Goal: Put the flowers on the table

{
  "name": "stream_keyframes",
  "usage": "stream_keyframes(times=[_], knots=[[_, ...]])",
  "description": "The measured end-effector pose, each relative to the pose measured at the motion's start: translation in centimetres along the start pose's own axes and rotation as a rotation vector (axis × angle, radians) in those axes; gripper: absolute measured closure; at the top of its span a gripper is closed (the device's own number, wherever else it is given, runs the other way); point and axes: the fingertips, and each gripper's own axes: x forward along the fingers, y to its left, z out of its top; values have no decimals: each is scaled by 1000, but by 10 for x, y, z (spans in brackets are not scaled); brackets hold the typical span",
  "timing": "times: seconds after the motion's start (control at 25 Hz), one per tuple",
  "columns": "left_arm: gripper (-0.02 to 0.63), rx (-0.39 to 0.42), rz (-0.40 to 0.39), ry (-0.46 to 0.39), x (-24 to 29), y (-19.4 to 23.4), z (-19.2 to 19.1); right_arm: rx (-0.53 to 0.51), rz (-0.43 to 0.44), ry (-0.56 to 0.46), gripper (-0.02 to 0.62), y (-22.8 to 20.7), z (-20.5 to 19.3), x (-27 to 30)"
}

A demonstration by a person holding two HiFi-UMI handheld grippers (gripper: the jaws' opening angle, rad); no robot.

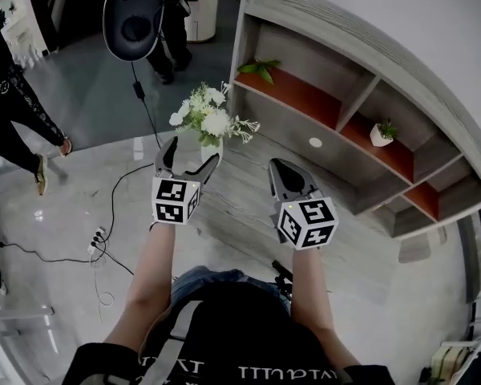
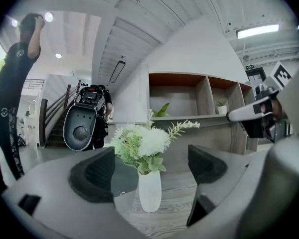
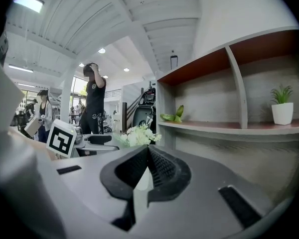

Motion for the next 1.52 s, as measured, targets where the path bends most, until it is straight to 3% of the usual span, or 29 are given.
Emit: stream_keyframes(times=[0.44,0.64,0.96,1.16,1.52], knots=[[160,40,-4,-79,-23,21,55,-34,-72,-91,581,1,53,-13],[302,61,18,-135,-37,28,79,-71,-82,-133,581,9,69,-20],[586,94,102,-239,-65,50,119,-123,-97,-178,581,13,83,-22],[594,139,106,-260,-74,55,134,-168,-130,-203,581,11,97,-25],[592,134,138,-293,-83,67,147,-233,-156,-220,581,12,113,-29]])
